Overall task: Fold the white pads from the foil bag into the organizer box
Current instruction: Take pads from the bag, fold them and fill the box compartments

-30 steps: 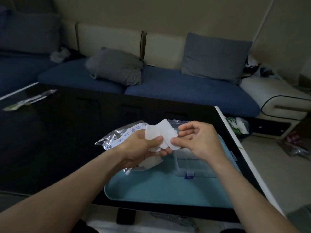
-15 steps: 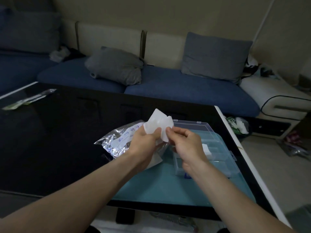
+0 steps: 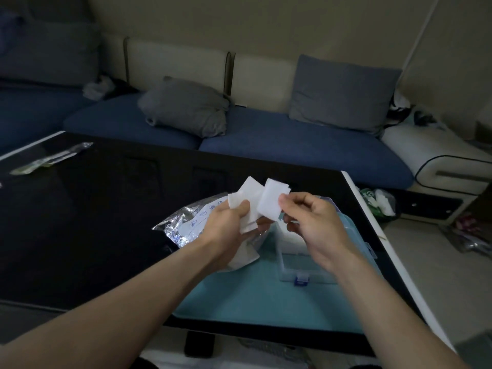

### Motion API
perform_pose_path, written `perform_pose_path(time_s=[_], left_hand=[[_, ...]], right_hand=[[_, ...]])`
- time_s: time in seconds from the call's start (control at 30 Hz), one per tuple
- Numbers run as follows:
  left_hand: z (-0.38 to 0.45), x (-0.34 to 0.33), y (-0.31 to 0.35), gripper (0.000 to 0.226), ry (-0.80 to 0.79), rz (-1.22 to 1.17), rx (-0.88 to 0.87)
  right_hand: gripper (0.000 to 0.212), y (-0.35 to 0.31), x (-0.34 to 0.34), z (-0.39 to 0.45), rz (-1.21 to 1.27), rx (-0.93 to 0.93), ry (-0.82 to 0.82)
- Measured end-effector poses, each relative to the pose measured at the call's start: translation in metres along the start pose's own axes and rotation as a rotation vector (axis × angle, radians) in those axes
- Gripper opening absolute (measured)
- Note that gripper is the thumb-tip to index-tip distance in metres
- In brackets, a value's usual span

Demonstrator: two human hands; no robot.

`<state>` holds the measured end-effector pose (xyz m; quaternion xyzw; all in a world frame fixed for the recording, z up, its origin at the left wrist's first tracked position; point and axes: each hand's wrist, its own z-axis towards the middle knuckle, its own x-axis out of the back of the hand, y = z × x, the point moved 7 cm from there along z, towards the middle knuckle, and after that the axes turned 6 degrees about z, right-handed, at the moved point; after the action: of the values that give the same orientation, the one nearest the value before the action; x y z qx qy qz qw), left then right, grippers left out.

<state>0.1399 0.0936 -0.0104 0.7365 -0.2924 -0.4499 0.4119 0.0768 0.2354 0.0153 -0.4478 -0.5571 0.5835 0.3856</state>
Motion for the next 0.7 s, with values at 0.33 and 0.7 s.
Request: perform_pose_path(time_s=[0.33,0.7], left_hand=[[-0.011,-0.011,0.004,0.026,-0.126,0.322,-0.096],[-0.008,-0.016,0.0,0.034,-0.167,0.218,-0.141]], right_hand=[[0.011,0.014,-0.023,-0.004,-0.149,0.036,-0.135],[0.041,-0.002,-0.009,-0.004,-0.379,0.308,0.152]])
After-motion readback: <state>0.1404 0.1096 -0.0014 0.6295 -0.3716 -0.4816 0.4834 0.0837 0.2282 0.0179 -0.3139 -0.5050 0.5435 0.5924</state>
